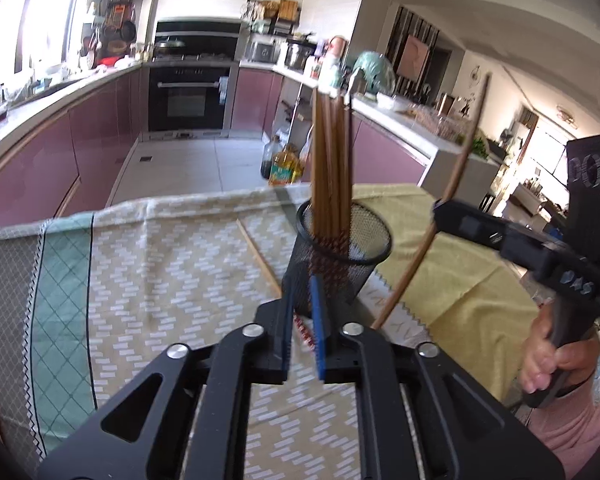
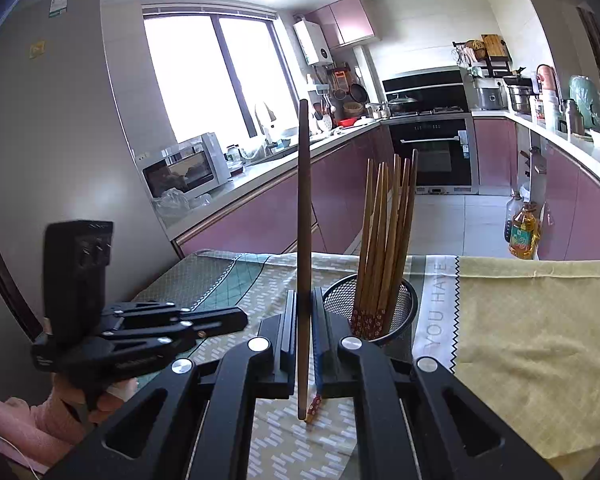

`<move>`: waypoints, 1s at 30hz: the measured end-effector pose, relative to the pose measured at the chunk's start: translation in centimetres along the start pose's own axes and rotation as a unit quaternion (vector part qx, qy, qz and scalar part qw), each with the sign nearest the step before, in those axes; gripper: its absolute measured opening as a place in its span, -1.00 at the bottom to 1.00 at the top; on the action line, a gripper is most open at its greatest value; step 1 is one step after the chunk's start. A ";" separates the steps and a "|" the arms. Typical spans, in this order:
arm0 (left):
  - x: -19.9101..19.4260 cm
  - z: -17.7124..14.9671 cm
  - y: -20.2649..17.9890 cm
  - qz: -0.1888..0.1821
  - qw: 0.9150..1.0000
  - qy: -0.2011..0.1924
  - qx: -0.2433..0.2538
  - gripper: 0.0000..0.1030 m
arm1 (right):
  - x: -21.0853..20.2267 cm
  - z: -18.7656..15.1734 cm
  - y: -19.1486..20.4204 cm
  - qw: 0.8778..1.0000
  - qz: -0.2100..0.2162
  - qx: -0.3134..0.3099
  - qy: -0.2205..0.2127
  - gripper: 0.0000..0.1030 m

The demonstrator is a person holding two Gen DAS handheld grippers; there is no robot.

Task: Organize utensils
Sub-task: 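Lower the left gripper's chopstick into the mesh cup and open while the right gripper holds its chopstick, then move the left gripper to the red-tipped chopstick on the cloth and close on it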

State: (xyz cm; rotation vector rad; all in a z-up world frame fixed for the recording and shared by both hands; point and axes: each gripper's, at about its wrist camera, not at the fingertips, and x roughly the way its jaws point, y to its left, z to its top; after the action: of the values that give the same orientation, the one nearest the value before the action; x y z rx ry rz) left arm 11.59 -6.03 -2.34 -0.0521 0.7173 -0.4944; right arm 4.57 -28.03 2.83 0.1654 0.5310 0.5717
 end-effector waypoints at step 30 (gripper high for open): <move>8.5 -4.9 0.5 0.070 0.990 0.119 -0.008 -0.85 | 0.3 -1.0 -2.0 1.000 -0.004 0.018 0.014 -0.89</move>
State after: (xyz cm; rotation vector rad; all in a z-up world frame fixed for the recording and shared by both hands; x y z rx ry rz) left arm 14.09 -8.81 -11.41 0.0425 0.9517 -0.3632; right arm 5.23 -29.53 1.24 0.1901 0.5692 0.5572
